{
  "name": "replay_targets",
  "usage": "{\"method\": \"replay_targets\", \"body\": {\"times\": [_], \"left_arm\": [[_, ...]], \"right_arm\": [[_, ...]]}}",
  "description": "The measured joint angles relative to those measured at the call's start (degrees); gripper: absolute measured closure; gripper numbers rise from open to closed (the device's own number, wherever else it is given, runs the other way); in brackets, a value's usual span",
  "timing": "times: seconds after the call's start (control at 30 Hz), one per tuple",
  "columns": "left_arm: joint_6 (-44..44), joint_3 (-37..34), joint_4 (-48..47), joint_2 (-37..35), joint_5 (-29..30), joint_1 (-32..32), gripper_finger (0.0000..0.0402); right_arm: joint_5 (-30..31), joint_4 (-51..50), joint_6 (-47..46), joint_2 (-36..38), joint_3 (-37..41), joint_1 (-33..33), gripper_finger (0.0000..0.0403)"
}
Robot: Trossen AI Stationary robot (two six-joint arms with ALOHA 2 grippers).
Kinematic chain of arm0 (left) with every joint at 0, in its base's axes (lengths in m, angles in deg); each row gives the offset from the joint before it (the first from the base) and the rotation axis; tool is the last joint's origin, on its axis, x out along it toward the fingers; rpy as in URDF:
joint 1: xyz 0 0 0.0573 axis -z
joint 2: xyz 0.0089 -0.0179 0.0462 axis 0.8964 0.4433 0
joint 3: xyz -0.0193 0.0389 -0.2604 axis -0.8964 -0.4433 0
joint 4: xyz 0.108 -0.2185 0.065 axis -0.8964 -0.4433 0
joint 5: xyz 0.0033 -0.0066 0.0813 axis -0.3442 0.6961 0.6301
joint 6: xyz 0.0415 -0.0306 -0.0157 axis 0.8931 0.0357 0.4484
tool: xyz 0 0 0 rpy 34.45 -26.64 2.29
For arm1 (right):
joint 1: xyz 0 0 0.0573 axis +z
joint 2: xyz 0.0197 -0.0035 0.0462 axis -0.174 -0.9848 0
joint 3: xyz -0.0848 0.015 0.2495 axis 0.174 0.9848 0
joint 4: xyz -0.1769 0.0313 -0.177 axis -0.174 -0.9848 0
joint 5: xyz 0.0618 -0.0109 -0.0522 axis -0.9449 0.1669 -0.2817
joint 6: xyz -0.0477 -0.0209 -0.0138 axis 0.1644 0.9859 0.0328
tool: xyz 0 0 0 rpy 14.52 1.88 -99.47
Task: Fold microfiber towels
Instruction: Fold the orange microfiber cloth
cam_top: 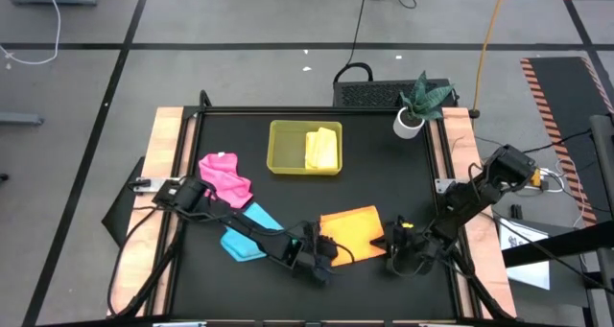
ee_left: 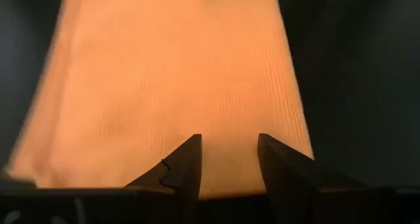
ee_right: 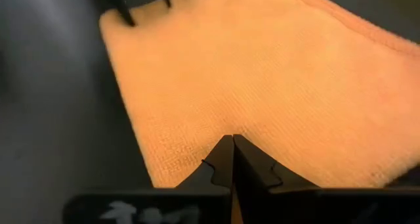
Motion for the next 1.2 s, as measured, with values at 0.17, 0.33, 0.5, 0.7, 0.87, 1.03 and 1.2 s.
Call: {"method": "replay_targets", "body": {"times": [0.17,0.33,0.5,0.7,0.87,1.03,1.2], "left_arm": [[-3.36,0.04,-4.98,0.19,-0.31,-0.05,0.0250],[-3.41,-0.04,-4.23,-1.38,1.55,1.48,0.0250],[-1.93,-0.02,-0.05,-2.50,4.22,2.70,0.0250],[2.34,0.02,8.39,-1.44,-3.05,2.71,0.0250],[6.47,0.00,9.08,0.35,-0.41,2.11,0.0250],[2.63,-0.02,1.92,1.19,2.63,1.14,0.0250],[-4.12,0.04,-7.86,1.08,10.09,0.80,0.0250]], "right_arm": [[-2.03,1.71,0.06,0.04,0.76,0.49,0.0403],[-11.33,12.28,8.30,-0.05,0.83,1.89,0.0403],[-11.70,22.35,17.09,-0.01,0.83,3.62,0.0403],[-0.80,17.22,14.54,-0.01,0.77,2.97,0.0403],[1.30,2.93,5.53,-0.01,0.81,-0.69,0.0403],[1.86,-3.00,-1.49,0.12,0.66,-2.05,0.0403],[1.89,1.38,-2.63,-0.05,0.79,-0.42,0.0403]]}}
